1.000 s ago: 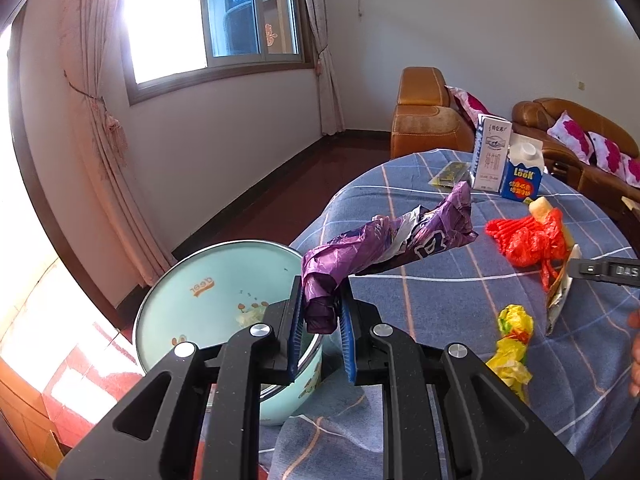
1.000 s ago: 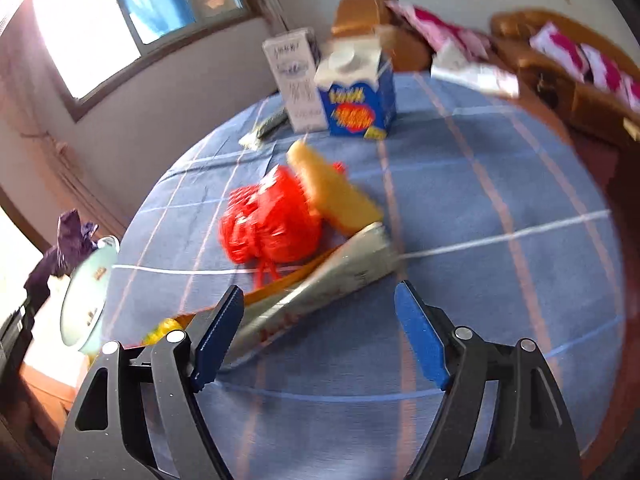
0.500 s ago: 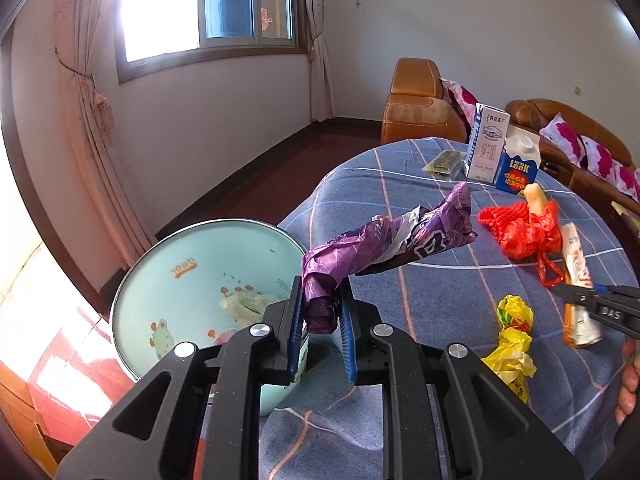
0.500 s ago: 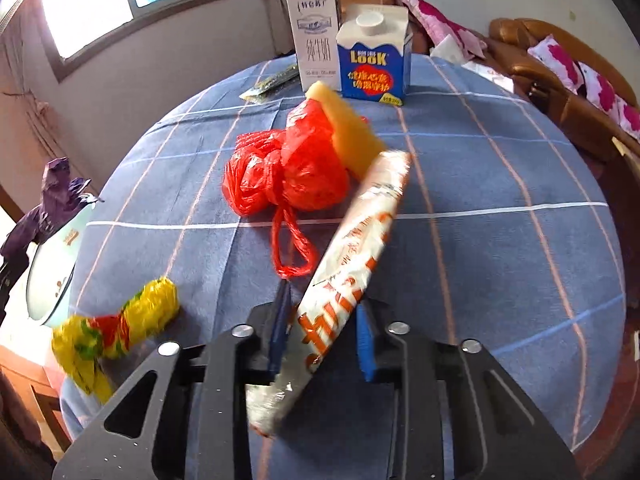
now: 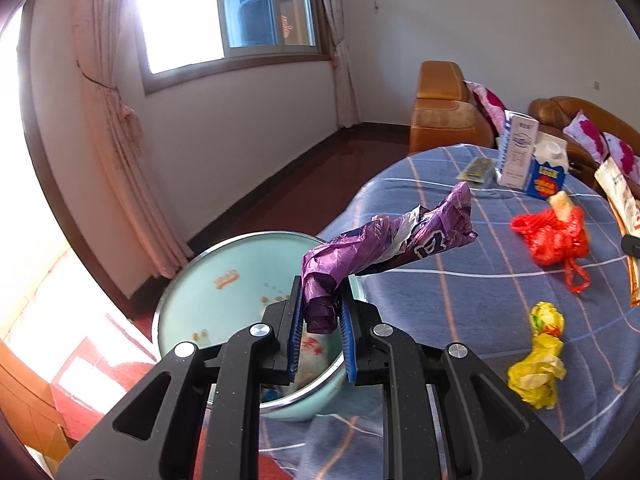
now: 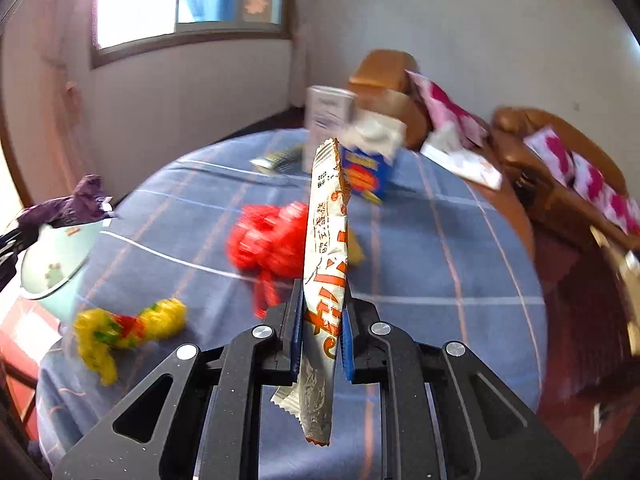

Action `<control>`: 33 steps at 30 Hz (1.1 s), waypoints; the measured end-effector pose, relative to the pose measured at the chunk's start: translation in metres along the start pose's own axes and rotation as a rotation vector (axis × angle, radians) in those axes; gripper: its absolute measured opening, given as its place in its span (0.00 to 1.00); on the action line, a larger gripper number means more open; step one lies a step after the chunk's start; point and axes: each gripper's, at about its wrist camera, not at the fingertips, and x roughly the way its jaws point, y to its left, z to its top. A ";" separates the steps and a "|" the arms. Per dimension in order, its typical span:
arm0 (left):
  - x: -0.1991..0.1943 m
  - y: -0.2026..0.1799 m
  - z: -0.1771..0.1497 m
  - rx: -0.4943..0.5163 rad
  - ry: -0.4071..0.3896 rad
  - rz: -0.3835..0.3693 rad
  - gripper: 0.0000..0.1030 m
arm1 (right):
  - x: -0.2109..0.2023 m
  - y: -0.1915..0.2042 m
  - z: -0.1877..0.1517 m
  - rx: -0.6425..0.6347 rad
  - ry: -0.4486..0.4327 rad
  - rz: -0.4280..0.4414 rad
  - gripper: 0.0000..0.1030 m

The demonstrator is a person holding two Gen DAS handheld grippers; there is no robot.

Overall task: Collect trash
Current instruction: 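Carry the purple and white wrappers over the green bucket with both tools, then hold both wrappers above the green bucket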

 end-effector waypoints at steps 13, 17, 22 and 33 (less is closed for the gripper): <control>0.004 0.043 0.006 -0.008 -0.002 0.157 0.16 | 0.030 0.078 0.039 -0.242 -0.047 0.139 0.16; 0.008 0.058 0.006 -0.019 0.010 0.196 0.16 | 0.041 0.100 0.049 -0.300 -0.052 0.176 0.16; 0.012 0.071 0.005 -0.019 0.024 0.242 0.16 | 0.052 0.129 0.060 -0.380 -0.061 0.224 0.16; 0.024 0.097 -0.001 -0.019 0.065 0.351 0.16 | 0.078 0.182 0.075 -0.484 -0.049 0.320 0.16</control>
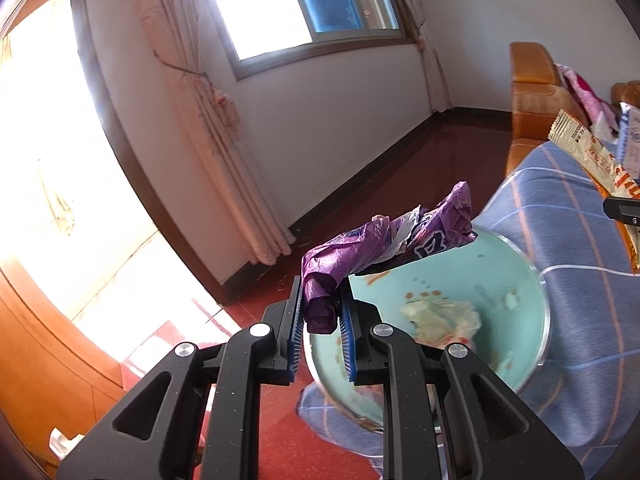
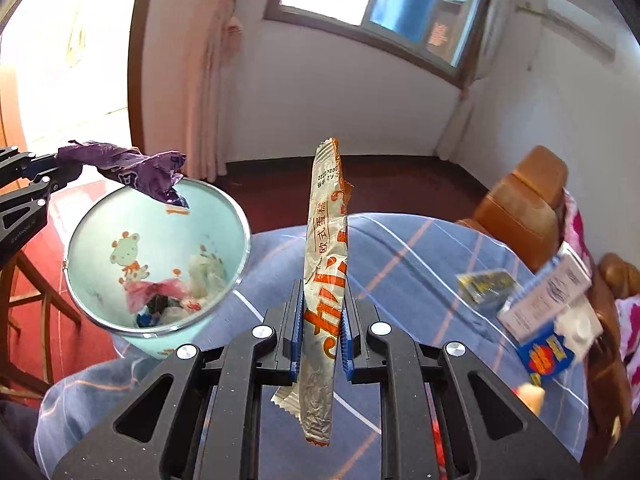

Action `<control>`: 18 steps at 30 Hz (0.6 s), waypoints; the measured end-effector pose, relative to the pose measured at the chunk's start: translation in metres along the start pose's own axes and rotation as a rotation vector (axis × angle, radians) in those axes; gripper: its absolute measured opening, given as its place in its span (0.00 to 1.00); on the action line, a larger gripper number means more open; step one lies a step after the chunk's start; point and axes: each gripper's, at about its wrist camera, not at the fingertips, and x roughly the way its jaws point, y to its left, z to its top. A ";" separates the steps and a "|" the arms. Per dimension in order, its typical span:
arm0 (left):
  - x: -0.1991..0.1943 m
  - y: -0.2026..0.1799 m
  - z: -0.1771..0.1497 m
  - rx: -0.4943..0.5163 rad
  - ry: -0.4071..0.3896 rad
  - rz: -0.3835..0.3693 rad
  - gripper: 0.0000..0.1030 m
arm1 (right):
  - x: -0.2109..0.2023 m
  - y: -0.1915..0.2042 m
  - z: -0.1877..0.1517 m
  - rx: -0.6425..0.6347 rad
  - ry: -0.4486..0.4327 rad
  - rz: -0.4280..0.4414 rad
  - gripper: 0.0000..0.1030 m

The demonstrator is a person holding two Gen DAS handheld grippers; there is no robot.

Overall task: Collect trash
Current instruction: 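Hold both wrappers above the green bucket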

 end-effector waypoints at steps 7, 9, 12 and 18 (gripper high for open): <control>0.010 0.003 -0.005 0.007 0.019 0.042 0.16 | 0.029 0.018 0.012 -0.038 0.039 0.056 0.16; 0.011 0.002 -0.006 0.014 0.022 0.057 0.16 | 0.034 0.020 0.014 -0.042 0.048 0.066 0.16; 0.013 0.001 -0.007 0.022 0.027 0.073 0.16 | 0.040 0.026 0.015 -0.057 0.059 0.071 0.16; 0.016 0.001 -0.008 0.029 0.031 0.084 0.16 | 0.045 0.036 0.017 -0.113 0.079 0.077 0.16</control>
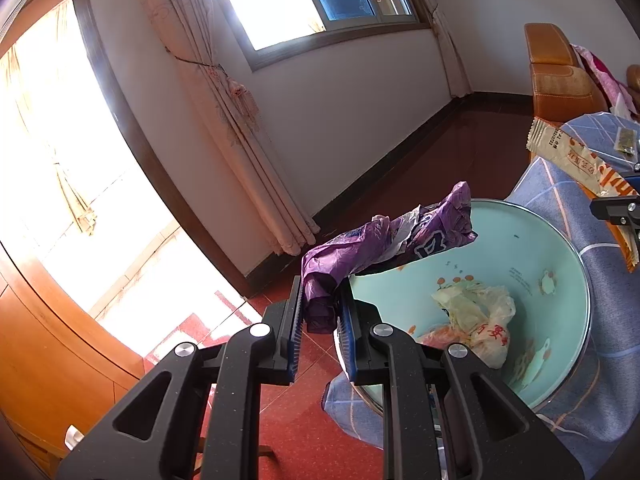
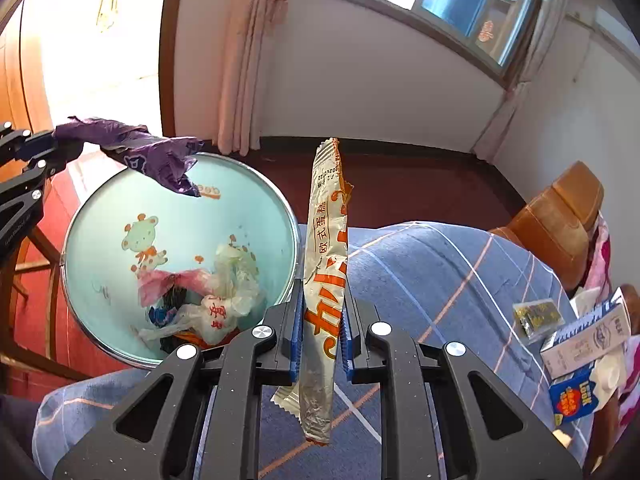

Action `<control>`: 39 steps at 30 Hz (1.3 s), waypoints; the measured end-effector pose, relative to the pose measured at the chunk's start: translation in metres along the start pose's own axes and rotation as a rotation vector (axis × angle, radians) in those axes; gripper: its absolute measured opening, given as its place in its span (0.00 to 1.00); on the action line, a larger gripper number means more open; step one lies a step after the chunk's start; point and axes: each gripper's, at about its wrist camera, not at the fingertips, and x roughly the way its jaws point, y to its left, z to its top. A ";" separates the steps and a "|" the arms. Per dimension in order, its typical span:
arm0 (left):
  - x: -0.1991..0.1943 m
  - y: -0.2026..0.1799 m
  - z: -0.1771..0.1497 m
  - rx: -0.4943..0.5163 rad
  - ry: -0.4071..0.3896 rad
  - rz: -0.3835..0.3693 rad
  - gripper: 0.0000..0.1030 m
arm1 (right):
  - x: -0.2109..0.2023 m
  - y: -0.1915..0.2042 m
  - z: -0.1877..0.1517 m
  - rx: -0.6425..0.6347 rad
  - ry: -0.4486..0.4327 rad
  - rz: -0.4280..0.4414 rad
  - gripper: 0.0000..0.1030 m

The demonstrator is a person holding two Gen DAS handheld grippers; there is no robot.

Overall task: Collect trash
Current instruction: 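Hold both wrappers above the green bucket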

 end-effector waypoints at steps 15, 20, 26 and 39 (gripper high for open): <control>0.002 -0.002 -0.001 0.005 0.003 0.010 0.16 | 0.002 0.014 0.002 -0.064 0.007 0.019 0.16; 0.002 -0.002 -0.001 0.001 0.005 0.005 0.16 | 0.002 0.017 0.004 -0.074 0.010 0.025 0.16; 0.002 -0.001 -0.002 -0.001 0.007 -0.003 0.16 | 0.002 0.021 0.005 -0.090 0.012 0.031 0.16; 0.001 0.001 -0.002 0.001 0.009 -0.015 0.17 | 0.003 0.023 0.002 -0.105 0.017 0.036 0.16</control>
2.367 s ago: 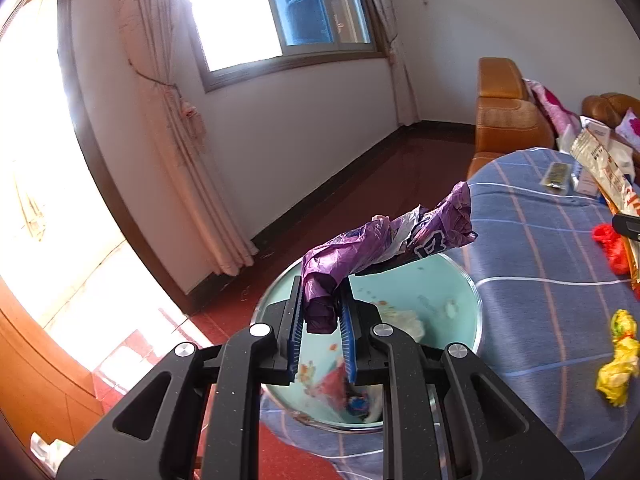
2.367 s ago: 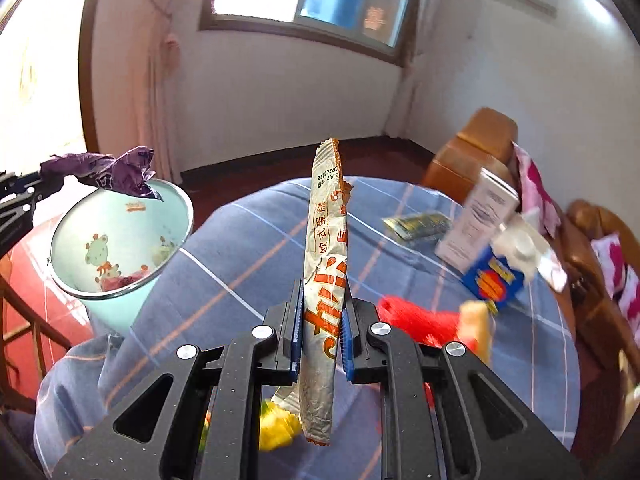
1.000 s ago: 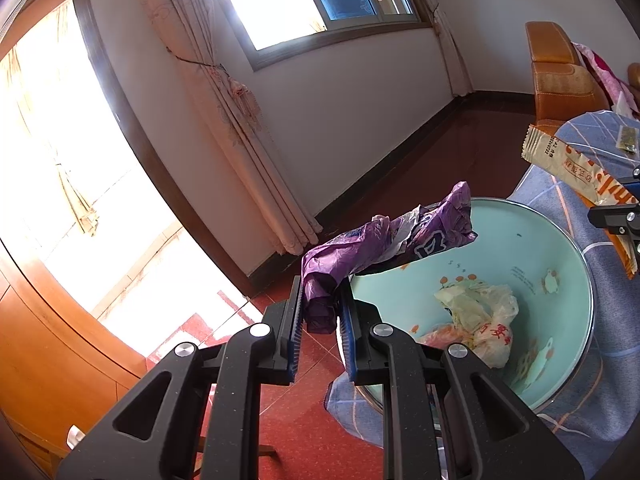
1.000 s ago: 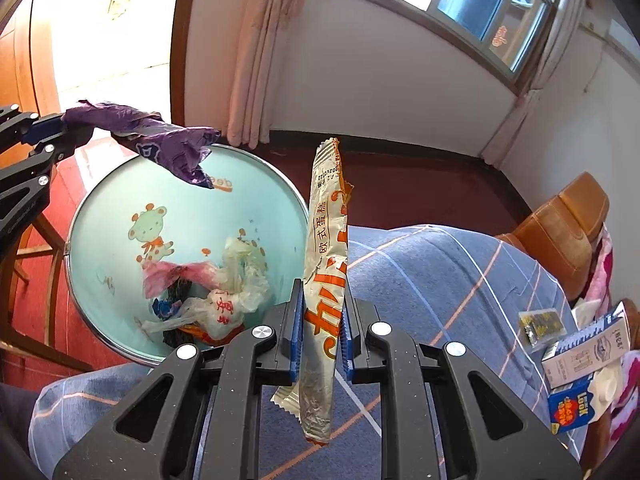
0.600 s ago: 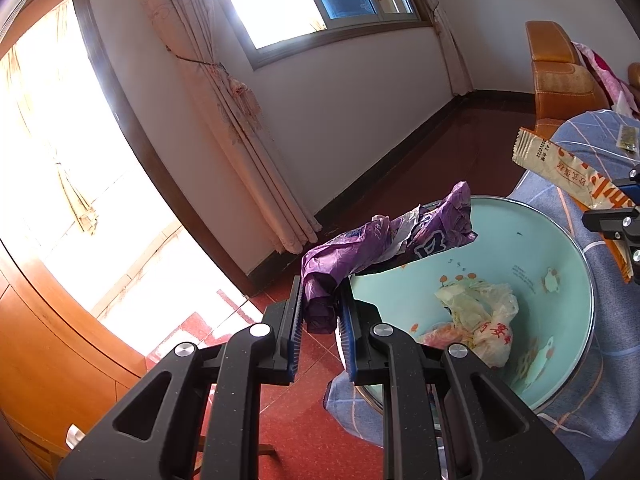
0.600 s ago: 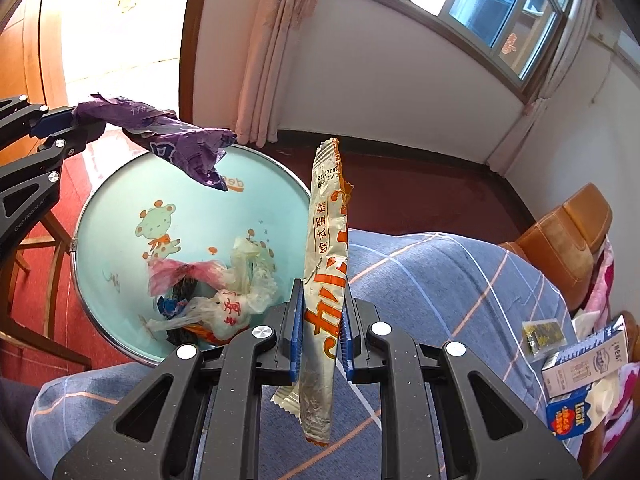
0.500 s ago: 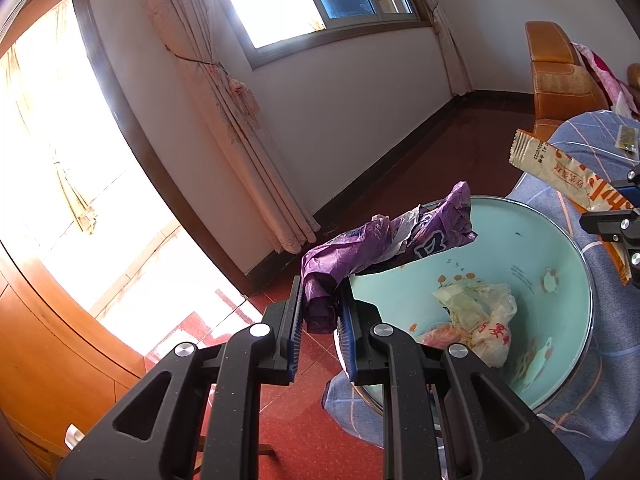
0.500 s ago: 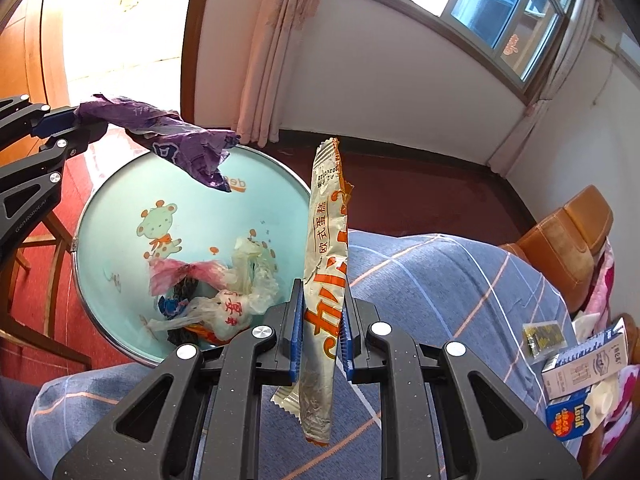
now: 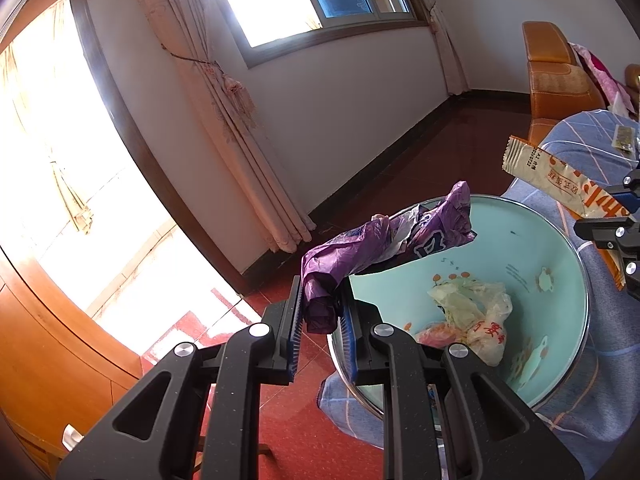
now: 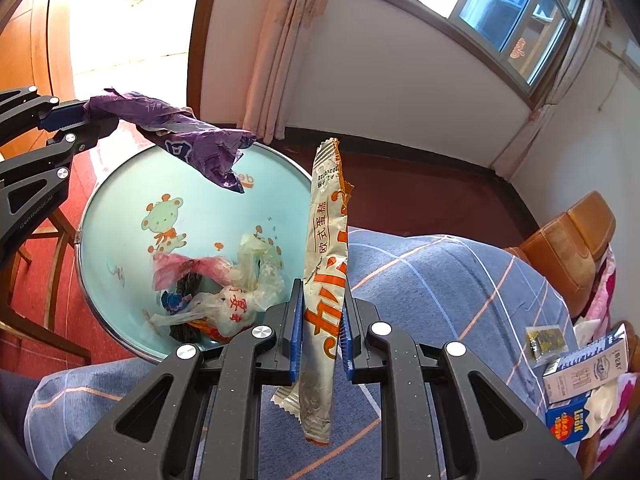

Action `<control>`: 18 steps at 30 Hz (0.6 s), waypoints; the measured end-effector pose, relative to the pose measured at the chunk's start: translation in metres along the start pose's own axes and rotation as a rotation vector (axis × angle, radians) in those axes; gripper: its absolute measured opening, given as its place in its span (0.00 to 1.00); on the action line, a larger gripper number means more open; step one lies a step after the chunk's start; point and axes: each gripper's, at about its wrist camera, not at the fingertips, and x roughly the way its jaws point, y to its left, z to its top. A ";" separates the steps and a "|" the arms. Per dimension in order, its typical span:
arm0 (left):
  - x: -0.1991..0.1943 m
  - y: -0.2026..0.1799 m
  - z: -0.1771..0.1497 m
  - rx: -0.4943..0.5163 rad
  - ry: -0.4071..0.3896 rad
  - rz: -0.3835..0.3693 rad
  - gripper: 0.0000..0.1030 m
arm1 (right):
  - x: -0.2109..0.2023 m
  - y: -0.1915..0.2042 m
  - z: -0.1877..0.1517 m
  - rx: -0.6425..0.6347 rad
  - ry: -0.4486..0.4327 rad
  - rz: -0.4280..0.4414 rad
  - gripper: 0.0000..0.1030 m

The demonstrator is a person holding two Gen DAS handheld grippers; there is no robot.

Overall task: Collect trash
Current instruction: 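Hold both wrappers above the green bucket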

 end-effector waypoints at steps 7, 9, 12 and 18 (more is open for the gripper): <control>0.000 0.002 0.001 -0.003 -0.001 -0.003 0.17 | 0.000 0.001 0.000 -0.004 0.000 -0.001 0.16; 0.000 0.002 0.001 -0.003 -0.001 -0.003 0.17 | 0.000 0.001 0.000 -0.005 0.000 0.000 0.16; -0.001 0.002 0.001 -0.003 -0.001 -0.004 0.17 | 0.000 0.001 0.000 -0.006 0.001 0.000 0.16; -0.001 0.002 0.001 -0.002 -0.002 -0.005 0.17 | 0.001 0.002 0.001 -0.009 0.004 -0.003 0.16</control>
